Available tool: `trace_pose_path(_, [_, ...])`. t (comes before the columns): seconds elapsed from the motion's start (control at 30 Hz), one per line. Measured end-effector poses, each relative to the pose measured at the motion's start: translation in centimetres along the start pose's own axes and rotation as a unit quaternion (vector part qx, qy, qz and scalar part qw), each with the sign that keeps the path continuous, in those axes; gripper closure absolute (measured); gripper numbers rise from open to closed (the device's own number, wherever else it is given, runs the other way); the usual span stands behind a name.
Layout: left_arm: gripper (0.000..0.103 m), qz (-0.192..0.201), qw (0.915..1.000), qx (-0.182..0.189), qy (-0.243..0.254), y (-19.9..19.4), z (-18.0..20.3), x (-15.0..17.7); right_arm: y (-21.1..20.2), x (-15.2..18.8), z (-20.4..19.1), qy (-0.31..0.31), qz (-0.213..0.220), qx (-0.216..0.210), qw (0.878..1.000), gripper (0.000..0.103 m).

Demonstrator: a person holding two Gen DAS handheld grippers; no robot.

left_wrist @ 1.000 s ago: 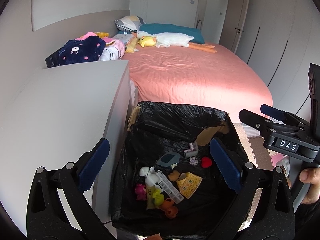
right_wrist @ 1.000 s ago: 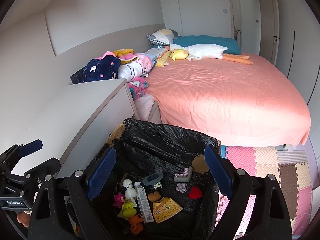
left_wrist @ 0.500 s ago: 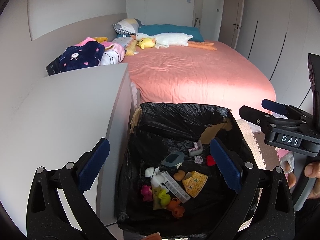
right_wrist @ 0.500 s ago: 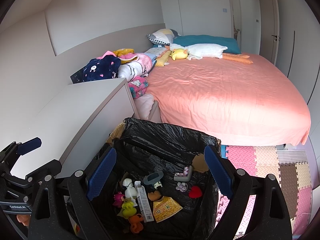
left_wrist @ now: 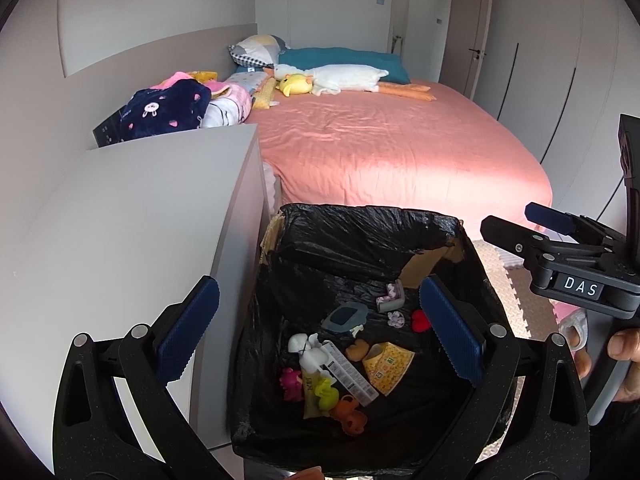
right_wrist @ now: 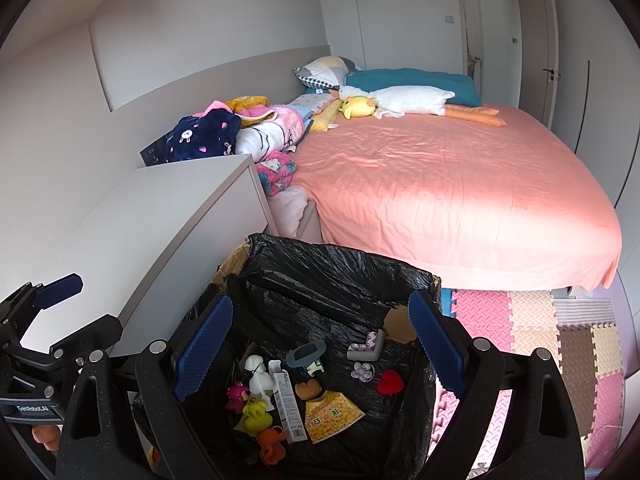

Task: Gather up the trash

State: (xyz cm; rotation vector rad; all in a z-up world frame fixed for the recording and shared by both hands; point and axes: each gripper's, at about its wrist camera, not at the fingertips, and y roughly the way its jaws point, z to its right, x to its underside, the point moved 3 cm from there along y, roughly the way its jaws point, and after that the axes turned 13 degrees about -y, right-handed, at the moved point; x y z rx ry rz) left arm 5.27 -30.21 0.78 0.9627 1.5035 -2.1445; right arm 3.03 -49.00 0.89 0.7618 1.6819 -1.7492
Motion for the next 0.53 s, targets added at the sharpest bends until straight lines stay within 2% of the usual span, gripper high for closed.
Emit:
trace_pose_path(0.27, [0.006, 0.005, 1.0000, -0.002, 0.006, -0.02, 0.27, 0.20, 0.01, 0.19, -0.02, 0.001, 0.000, 0.000, 1.000, 0.013])
trace_pose_path(0.53, [0.006, -0.008, 0.9999, -0.006, -0.003, 0.20, 0.05, 0.11, -0.04, 0.73, 0.00, 0.002, -0.001, 0.000, 1.000, 0.013])
